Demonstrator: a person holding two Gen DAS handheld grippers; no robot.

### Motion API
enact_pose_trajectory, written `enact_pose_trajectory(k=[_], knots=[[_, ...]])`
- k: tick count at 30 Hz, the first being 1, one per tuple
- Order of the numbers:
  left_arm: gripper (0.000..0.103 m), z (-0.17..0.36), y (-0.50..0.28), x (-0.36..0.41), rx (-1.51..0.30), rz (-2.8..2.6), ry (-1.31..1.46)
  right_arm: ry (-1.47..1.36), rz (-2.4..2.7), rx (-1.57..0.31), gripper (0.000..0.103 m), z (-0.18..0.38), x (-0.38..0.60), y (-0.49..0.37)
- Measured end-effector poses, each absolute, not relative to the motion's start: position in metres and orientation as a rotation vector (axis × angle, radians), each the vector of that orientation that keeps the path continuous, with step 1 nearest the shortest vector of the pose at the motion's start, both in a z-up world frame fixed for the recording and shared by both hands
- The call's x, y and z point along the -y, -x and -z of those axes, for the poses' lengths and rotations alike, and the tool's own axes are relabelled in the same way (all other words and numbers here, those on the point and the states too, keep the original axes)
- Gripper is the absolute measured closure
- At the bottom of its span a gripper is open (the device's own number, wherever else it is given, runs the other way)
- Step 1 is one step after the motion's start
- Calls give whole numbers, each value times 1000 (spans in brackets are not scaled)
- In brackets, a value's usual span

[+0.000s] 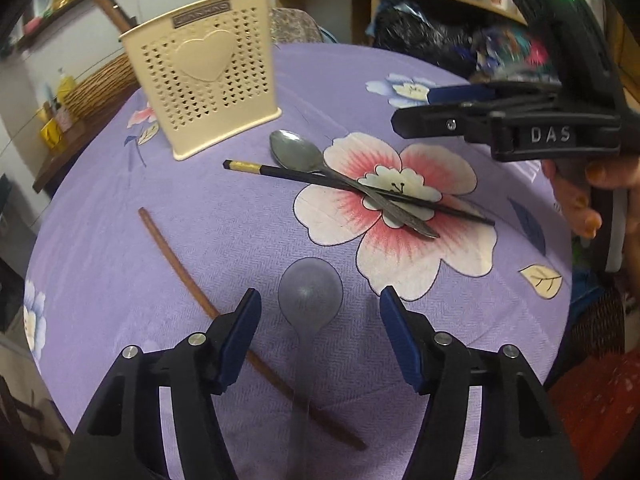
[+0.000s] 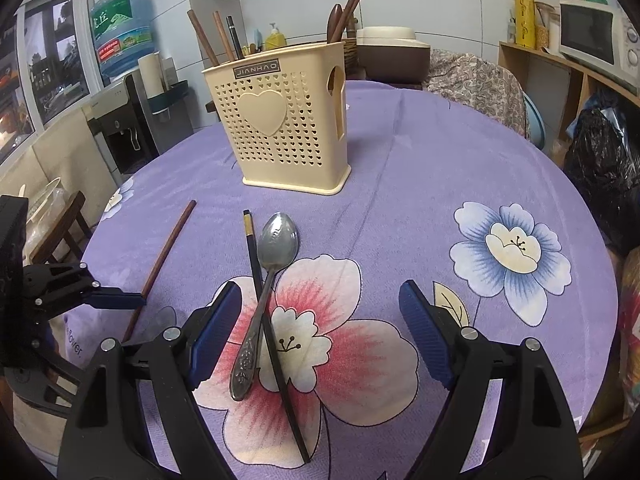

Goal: Organize utensils
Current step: 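Grasp a metal spoon with left tool while right tool grasps another metal spoon, then lift both metal spoons and lower them into the holder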

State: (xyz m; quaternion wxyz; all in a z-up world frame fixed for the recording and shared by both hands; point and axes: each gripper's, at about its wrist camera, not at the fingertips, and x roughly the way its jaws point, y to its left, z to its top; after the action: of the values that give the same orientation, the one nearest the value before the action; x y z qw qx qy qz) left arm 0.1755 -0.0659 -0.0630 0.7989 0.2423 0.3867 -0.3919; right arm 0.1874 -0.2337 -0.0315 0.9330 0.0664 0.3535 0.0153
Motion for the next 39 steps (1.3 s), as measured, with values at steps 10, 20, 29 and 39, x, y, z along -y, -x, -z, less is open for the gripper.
enact_pose_trajectory(k=[10, 20, 29, 39], knots=[[66, 69, -185, 71, -875, 838, -512, -152, -30, -740, 22, 34, 235, -192], [67, 22, -201, 51, -744, 709, -255, -147, -44, -787, 22, 38, 222, -214], [67, -47, -203, 35, -572, 672, -20, -150, -24, -818, 26, 46, 206, -248], [67, -37, -210, 36, -590, 651, 54, -219, 92, -889, 39, 58, 202, -300]])
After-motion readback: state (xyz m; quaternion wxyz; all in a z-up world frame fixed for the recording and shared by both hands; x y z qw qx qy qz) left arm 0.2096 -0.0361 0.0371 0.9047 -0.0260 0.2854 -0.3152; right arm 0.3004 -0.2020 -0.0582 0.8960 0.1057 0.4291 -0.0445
